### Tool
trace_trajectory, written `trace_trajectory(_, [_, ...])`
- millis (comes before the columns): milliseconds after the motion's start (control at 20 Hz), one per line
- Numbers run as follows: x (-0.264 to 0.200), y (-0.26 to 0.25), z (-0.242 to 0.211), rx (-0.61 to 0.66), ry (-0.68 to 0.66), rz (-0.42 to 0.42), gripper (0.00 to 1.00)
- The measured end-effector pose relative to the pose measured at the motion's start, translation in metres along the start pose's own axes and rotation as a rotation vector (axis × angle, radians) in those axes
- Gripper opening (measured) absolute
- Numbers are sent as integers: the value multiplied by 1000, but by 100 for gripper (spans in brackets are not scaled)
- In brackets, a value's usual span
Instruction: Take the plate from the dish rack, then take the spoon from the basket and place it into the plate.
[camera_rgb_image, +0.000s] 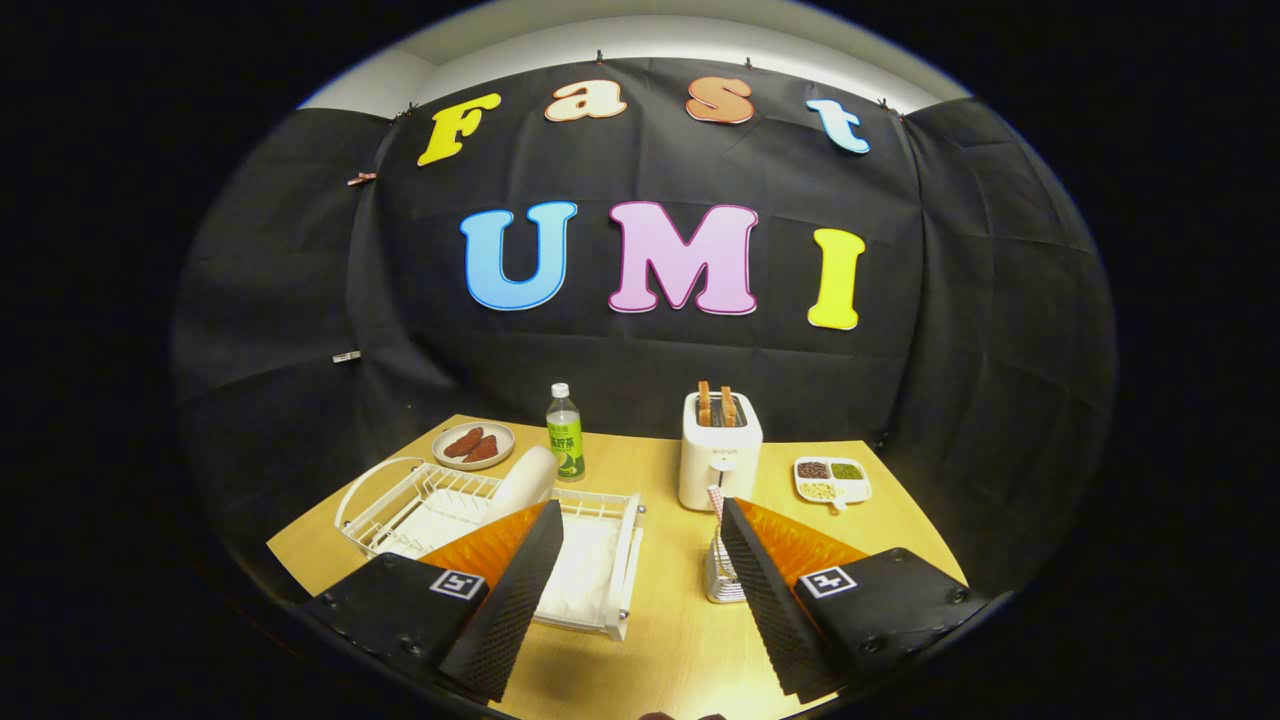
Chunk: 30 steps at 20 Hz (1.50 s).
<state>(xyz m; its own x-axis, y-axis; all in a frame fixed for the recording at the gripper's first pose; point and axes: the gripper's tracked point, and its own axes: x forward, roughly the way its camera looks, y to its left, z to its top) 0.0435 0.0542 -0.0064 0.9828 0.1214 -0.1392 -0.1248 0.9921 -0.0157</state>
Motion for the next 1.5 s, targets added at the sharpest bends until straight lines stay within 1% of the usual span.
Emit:
trace_trajectory(200, [38,20,15,18,52,33,98])
trace_trajectory(350, [69,51,12,84,147,97,97])
trace_trajectory(450, [89,64,3,99,214,112,99])
trace_trajectory(600, [115,85,-30,123,341,122,99])
trace_trajectory(800, [138,92,-73,122,501,91,99])
trace_trajectory(950, [154,90,-88,123,556,50,98])
trace_trajectory(1050, [160,96,-95,134,586,53,94])
trace_trajectory(1100, [162,102,-100,145,607,60,86])
trace_trajectory(1250, [163,116,-116,162,676,73,67])
trace_trajectory(1300, [164,119,-119,159,688,68,55])
trace_trajectory(1350, [165,120,-121,148,682,57,49])
trace_trajectory(1450, [162,120,-119,76,665,51,48])
trace_trajectory(1500, [161,123,-120,61,665,46,47])
